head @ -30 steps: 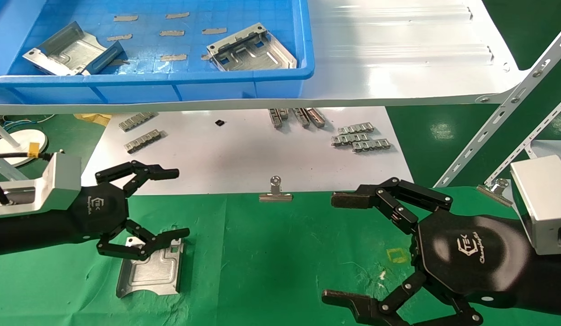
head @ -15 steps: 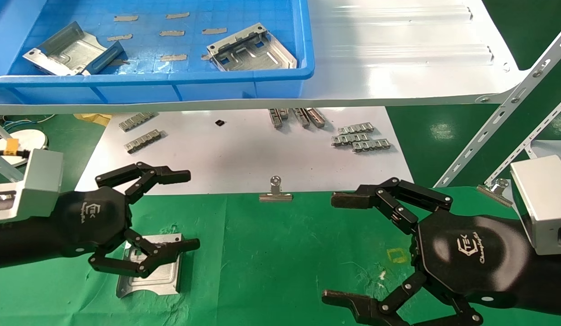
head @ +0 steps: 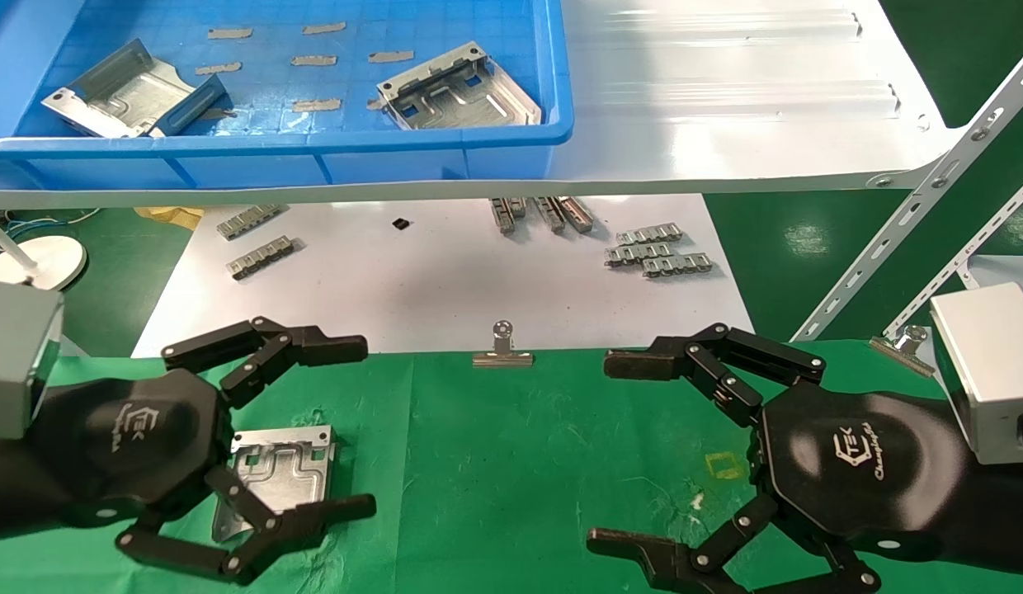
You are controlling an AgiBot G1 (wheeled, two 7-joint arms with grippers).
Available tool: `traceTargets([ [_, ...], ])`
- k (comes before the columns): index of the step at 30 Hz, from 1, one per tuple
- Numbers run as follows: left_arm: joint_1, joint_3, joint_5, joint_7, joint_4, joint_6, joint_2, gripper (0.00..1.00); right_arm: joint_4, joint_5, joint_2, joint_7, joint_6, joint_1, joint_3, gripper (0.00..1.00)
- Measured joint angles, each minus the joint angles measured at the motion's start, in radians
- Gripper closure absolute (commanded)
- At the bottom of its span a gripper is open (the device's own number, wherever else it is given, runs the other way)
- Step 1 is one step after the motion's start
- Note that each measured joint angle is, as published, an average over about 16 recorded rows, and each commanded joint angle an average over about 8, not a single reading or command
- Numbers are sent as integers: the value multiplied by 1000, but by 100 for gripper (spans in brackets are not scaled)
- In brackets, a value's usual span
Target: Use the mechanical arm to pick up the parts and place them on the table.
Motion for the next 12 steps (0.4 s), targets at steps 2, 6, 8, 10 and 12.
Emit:
traceTargets([
  [2,17,-18,-7,-25,-35,-3,-6,0,0,0,0,0,0,0,0,0],
  [6,44,-45,-17,-62,-87,-7,-15,0,0,0,0,0,0,0,0,0],
  [8,51,-53,-21,-73,-103,-8,-18,0,0,0,0,0,0,0,0,0],
  [10,59,-60,-23,-83,-117,-10,-20,0,0,0,0,0,0,0,0,0],
  [12,65,-66,-26,-91,-130,-11,-22,0,0,0,0,0,0,0,0,0],
])
